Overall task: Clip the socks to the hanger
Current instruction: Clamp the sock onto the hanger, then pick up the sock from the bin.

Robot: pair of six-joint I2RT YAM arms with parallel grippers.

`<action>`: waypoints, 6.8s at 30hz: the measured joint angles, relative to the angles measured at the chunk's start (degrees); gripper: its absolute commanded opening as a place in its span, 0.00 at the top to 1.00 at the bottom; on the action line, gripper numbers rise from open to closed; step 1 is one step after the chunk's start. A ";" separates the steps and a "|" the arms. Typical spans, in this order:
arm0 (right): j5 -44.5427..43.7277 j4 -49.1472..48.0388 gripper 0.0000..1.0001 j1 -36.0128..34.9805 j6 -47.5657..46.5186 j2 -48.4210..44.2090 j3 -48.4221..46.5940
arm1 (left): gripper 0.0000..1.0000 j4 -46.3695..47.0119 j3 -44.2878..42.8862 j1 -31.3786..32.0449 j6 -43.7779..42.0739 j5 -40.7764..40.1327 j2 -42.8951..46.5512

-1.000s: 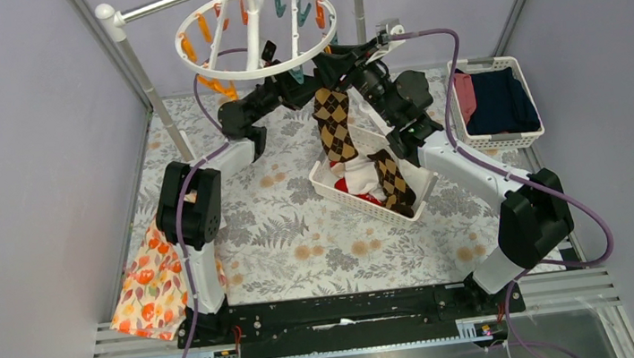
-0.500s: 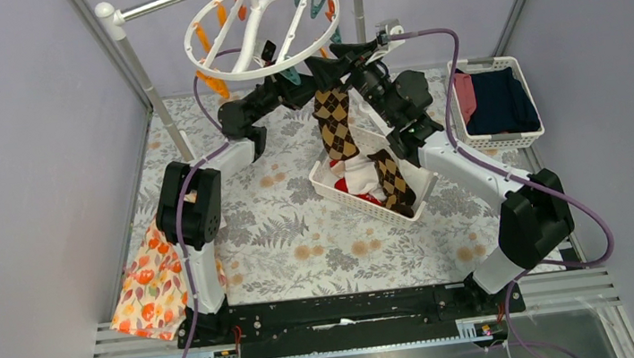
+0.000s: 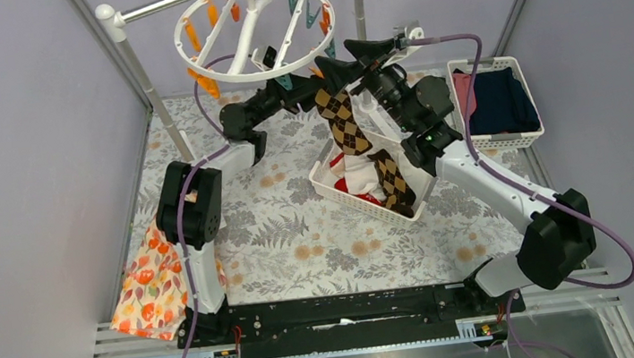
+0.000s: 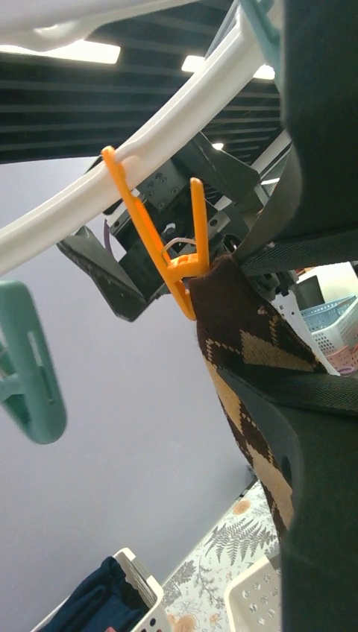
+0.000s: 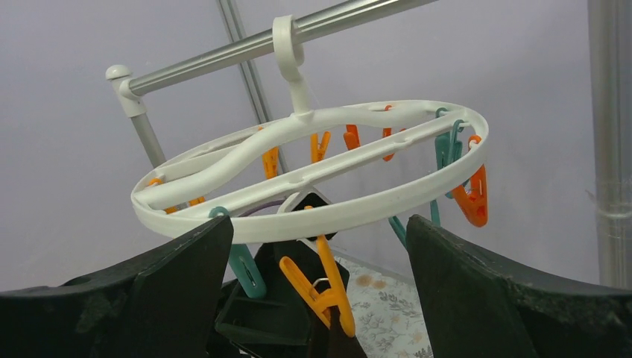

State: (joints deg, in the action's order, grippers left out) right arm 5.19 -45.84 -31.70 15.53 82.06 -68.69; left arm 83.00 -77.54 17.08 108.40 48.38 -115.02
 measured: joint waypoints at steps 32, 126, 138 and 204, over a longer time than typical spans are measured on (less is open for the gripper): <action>-2.84 13.07 0.00 0.31 -5.73 -17.09 14.75 | 0.39 -14.08 42.47 -6.58 -32.46 -2.73 28.15; -0.26 31.71 0.00 0.37 -2.99 -24.48 26.40 | 0.01 -44.59 55.82 -6.91 -49.42 0.09 66.12; -5.97 33.22 0.00 0.37 -3.74 -20.76 27.32 | 0.02 -66.29 51.71 -6.21 -64.04 -8.76 76.72; 3.96 43.39 0.97 3.91 -12.37 -19.06 11.69 | 0.13 -28.68 59.25 11.80 -56.98 -16.13 60.15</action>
State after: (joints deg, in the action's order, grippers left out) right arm 9.15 -2.46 -27.79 3.16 63.00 -56.99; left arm 54.33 -18.28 28.88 51.42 32.25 -54.87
